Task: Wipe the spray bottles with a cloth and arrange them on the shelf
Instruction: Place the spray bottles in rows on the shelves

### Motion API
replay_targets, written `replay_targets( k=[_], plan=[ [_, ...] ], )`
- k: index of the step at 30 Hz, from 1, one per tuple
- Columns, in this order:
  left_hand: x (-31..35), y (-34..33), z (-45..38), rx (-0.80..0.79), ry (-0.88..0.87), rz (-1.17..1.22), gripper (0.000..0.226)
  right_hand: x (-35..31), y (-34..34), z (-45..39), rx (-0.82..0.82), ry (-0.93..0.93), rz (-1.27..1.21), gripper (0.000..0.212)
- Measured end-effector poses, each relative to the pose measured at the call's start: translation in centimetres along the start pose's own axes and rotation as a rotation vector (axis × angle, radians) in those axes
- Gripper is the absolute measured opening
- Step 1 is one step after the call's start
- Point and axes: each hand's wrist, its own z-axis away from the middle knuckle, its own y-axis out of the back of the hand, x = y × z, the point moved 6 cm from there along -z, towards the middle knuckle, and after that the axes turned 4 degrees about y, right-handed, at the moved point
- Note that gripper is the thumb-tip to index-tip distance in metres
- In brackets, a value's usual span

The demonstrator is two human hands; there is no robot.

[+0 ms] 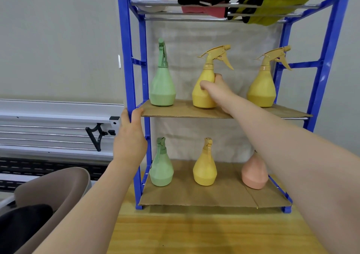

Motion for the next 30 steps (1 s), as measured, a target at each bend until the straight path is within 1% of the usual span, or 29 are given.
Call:
replay_targets(
  k=[1,4,5,8,10,12,14,16,19,22,26,30],
  plan=[
    [0.0,0.0,0.0,0.002,-0.002,-0.001,0.065,0.0,0.0,0.1,0.007,0.005,-0.005,0.060],
    [0.0,0.0,0.1,0.003,0.004,-0.010,0.066,0.0,0.1,0.2,0.032,0.017,0.057,0.073],
    [0.0,-0.1,0.1,0.003,0.008,-0.015,0.067,0.0,0.0,0.3,0.024,0.016,0.059,0.074],
    [0.0,-0.1,0.1,-0.001,0.010,-0.012,0.068,0.3,-0.1,0.4,-0.028,0.012,0.014,0.065],
    [0.0,0.0,0.1,-0.001,0.007,-0.009,0.068,0.2,0.1,0.5,-0.033,0.010,0.013,0.065],
    [0.1,0.0,0.2,-0.002,0.013,-0.009,0.068,0.1,0.5,0.5,0.000,0.012,0.088,0.073],
    [0.1,-0.1,0.2,-0.003,0.024,-0.010,0.069,0.2,1.0,0.5,0.057,0.007,0.222,0.083],
    [0.0,-0.1,0.2,-0.001,0.030,-0.015,0.070,0.3,1.5,0.6,0.107,-0.014,0.335,0.085],
    [0.0,-0.2,0.2,0.003,0.031,-0.014,0.070,0.3,1.8,0.6,0.128,-0.049,0.409,0.086],
    [0.1,-0.2,0.2,0.002,0.038,0.003,0.071,0.3,1.6,0.7,0.129,-0.045,0.422,0.086],
    [0.1,-0.4,0.5,-0.007,0.054,0.036,0.074,0.5,1.4,1.1,0.105,0.011,0.380,0.089],
    [0.1,-0.3,0.5,-0.011,0.063,0.043,0.073,0.3,1.5,1.2,0.084,0.006,0.366,0.090]
  ],
)
